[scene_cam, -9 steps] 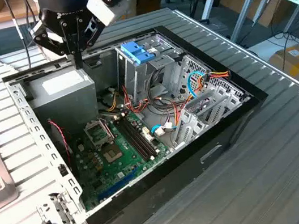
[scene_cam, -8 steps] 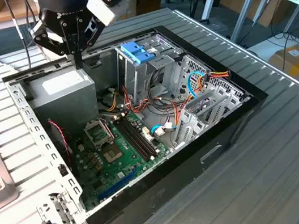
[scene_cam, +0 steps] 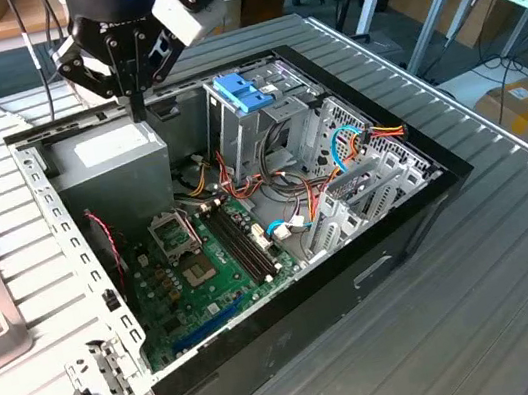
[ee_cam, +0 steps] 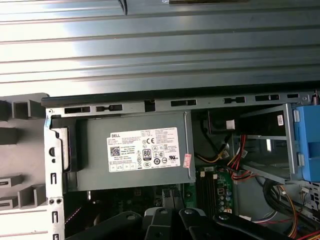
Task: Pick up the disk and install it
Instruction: 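Reach for the disk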
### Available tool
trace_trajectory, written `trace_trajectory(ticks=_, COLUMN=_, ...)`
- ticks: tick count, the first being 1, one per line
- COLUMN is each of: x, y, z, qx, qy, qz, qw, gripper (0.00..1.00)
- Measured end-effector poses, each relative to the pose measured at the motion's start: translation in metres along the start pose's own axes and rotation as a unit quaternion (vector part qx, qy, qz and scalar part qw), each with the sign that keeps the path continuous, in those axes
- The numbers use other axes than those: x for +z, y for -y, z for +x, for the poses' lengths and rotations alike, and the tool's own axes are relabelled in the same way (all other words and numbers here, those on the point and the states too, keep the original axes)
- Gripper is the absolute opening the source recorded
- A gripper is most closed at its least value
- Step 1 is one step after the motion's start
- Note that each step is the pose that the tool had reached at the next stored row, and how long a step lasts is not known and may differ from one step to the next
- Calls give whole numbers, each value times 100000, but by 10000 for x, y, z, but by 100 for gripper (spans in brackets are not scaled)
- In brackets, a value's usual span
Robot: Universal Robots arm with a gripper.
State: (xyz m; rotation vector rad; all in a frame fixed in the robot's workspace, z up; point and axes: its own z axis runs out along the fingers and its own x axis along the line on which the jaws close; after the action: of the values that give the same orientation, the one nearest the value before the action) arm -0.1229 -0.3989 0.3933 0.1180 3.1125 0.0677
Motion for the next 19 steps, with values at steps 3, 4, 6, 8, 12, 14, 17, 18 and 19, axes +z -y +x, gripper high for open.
trace_trajectory(ticks=3, x=0, y=0, z=3, qx=-2, qy=-3, qz=2, qw=100000, gripper=11)
trace_trajectory(ticks=4, x=0, y=0, z=6, qx=1, qy=-2, qz=1, qw=100000, gripper=11)
trace_trajectory(ticks=6, x=0, y=1, z=9, qx=-2, qy=-1, qz=1, qw=100000, gripper=11)
trace_trajectory(ticks=8, x=-1, y=2, z=22, qx=0, qy=-2, qz=3, qw=100000, gripper=11)
trace_trajectory(ticks=12, x=-1, y=2, z=29, qx=-1, qy=-2, qz=3, qw=100000, gripper=11)
trace_trajectory(ticks=14, x=-1, y=3, z=33, qx=-2, qy=0, qz=2, qw=100000, gripper=11)
trace_trajectory(ticks=17, x=-1, y=3, z=39, qx=0, qy=-2, qz=2, qw=100000, gripper=11)
trace_trajectory(ticks=18, x=-1, y=3, z=40, qx=-3, qy=-3, qz=3, qw=100000, gripper=11)
trace_trajectory(ticks=19, x=-1, y=3, z=41, qx=-4, qy=-3, qz=2, qw=100000, gripper=11)
